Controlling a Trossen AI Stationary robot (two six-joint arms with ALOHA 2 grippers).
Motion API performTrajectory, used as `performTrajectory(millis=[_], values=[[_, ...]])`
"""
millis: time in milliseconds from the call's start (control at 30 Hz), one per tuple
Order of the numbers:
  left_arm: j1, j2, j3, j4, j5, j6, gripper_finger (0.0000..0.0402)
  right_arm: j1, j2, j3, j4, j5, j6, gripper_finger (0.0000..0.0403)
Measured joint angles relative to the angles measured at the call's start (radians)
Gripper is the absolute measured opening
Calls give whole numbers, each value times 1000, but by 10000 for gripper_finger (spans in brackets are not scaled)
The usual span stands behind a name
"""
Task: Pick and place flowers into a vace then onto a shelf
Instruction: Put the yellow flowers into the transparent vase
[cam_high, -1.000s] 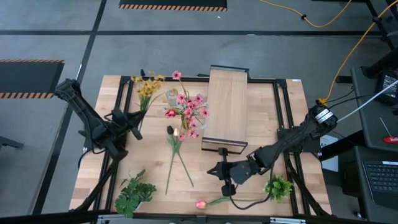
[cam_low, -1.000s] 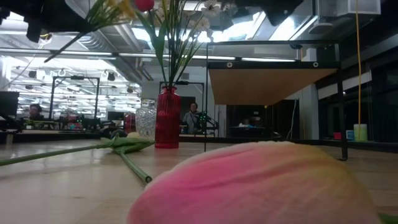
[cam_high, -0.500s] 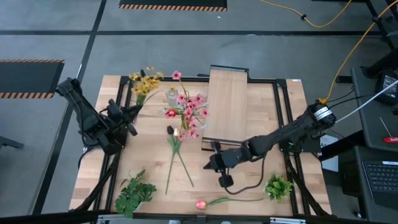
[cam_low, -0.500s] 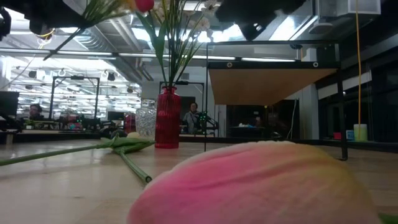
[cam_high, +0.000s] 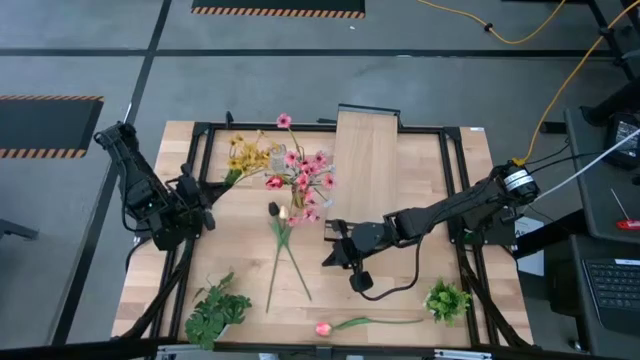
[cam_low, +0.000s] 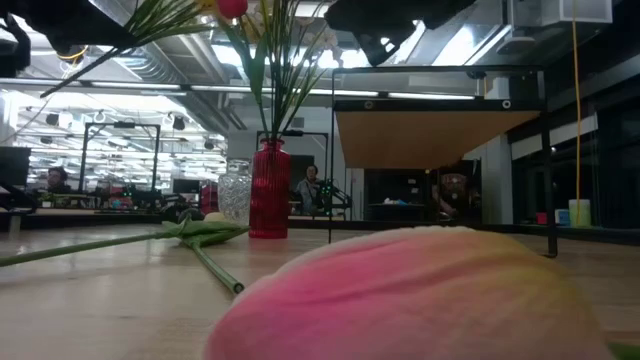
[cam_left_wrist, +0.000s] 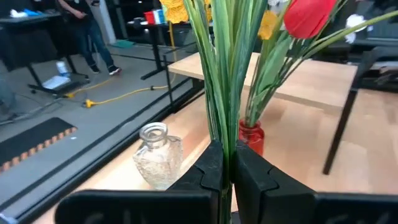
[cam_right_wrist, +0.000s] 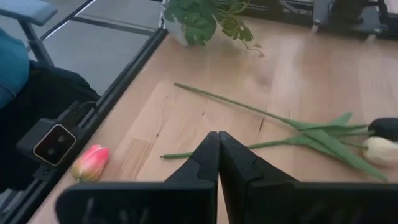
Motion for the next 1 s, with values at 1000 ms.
performTrajectory(millis=[1000], values=[[-17, -381, 85, 223, 65, 663, 12, -100, 0, 0, 4, -87, -114, 10]])
